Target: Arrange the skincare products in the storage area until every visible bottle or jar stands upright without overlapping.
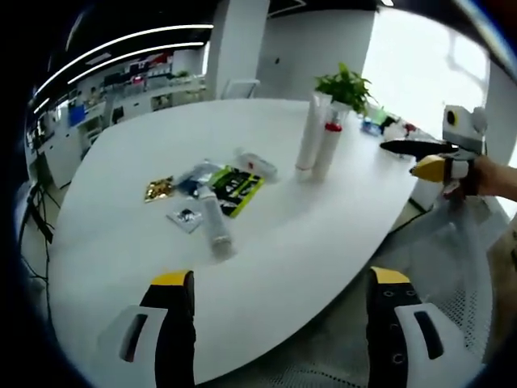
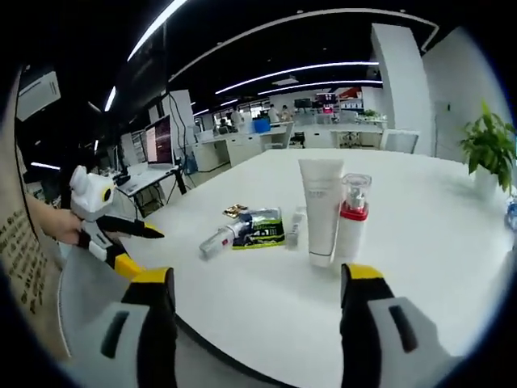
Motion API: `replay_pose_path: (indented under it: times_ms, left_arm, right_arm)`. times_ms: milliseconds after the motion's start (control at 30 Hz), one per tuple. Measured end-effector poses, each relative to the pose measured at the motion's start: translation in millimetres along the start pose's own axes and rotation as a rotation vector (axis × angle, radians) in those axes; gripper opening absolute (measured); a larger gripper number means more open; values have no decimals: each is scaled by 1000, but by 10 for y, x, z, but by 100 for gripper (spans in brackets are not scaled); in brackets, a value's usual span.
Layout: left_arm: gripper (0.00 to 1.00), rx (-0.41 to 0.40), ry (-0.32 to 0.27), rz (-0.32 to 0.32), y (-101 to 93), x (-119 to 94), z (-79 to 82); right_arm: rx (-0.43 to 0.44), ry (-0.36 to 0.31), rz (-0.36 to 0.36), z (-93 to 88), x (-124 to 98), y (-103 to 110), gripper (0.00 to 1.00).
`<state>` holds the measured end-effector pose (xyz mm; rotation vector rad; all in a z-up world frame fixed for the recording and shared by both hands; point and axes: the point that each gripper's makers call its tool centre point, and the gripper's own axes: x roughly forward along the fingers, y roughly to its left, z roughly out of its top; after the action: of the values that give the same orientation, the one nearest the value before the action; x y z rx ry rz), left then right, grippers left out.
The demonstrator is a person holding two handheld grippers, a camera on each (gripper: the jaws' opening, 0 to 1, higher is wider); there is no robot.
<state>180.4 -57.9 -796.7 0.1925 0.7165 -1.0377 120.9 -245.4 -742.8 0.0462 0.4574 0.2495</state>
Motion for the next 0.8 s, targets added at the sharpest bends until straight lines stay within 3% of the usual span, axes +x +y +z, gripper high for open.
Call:
replay_pose_path:
  times_ms: [267,500,600,667,733,800]
  left_arm:
    - [85,-4,-1,-5,-12,-19,-23]
    - [85,-10,8,-12,-11,-16,-51]
    - [85,27,26,-10,32,-25,-63]
    - [85,-45,5,-19,30,-36,-62]
    - [84,-30,28,-21,49,-47,-102]
    - [85,-21,15,-34,23,-13,-71]
  right_arm:
    - [-23,60,15,-96,17,86,82]
    - [6,68,12,-117,19,117,84]
    - [38,61,18,-135,18,208,85]
    - [20,65,22,-152,16,262,83]
    - [-27,83,20,-140,27,238,82]
    - [6,65,25,-100,34,225,85]
